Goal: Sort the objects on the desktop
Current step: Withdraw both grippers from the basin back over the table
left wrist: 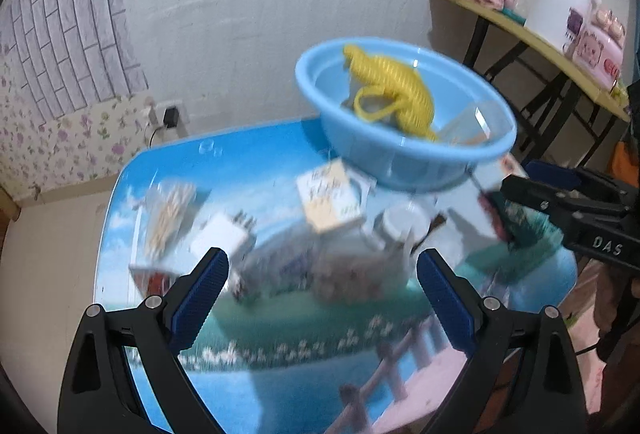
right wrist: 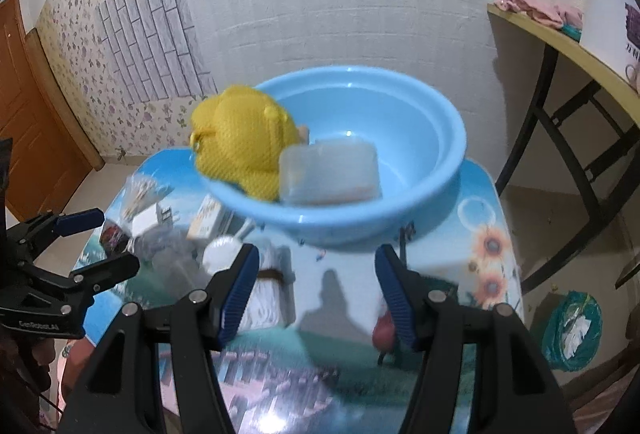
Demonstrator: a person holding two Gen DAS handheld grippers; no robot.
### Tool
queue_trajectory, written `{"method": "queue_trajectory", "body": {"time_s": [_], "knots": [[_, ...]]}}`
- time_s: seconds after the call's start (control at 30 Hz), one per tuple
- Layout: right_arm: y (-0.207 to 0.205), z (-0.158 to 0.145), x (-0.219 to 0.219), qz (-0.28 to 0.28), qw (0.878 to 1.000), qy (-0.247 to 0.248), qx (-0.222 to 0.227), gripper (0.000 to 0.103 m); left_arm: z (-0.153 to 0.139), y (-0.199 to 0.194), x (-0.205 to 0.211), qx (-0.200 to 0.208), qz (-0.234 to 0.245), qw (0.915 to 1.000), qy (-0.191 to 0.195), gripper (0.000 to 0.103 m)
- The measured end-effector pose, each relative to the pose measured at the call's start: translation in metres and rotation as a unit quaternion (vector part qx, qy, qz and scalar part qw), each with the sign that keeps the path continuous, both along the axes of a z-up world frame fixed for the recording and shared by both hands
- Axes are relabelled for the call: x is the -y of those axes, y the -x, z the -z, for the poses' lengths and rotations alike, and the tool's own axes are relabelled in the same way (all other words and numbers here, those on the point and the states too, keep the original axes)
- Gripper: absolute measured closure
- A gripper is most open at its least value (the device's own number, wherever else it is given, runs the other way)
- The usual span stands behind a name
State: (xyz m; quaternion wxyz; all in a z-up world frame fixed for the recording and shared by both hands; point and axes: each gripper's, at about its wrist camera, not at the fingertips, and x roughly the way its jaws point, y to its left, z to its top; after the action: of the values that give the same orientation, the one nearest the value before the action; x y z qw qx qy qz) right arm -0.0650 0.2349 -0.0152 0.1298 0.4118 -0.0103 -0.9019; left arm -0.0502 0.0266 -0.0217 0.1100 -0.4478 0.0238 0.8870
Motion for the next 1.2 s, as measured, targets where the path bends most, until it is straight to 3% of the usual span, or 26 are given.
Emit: {"method": "queue_trajectory", "body": {"time_s": [0.3, 1.07, 1.2], "knots": [[-0.017, 0.010, -0.004, 0.020, 0.999, -0.026, 0.003, 0.043, 0.015, -0.015, 0.015, 0.022, -0.022, 0.9995, 0.011, 0.008], [-0.033, 0.011, -0.002, 0.017, 1.000, -0.025, 0.007, 0.043, 0.011, -0.028, 0.024, 0.013, -0.033, 0.9993, 0.004, 0.008], [-0.040, 0.006, -0.009, 0.033, 0.999, -0.005, -0.017, 0.043, 0.013, -0.029, 0.028, 0.014, -0.038, 0.9992, 0.003, 0.007]]}}
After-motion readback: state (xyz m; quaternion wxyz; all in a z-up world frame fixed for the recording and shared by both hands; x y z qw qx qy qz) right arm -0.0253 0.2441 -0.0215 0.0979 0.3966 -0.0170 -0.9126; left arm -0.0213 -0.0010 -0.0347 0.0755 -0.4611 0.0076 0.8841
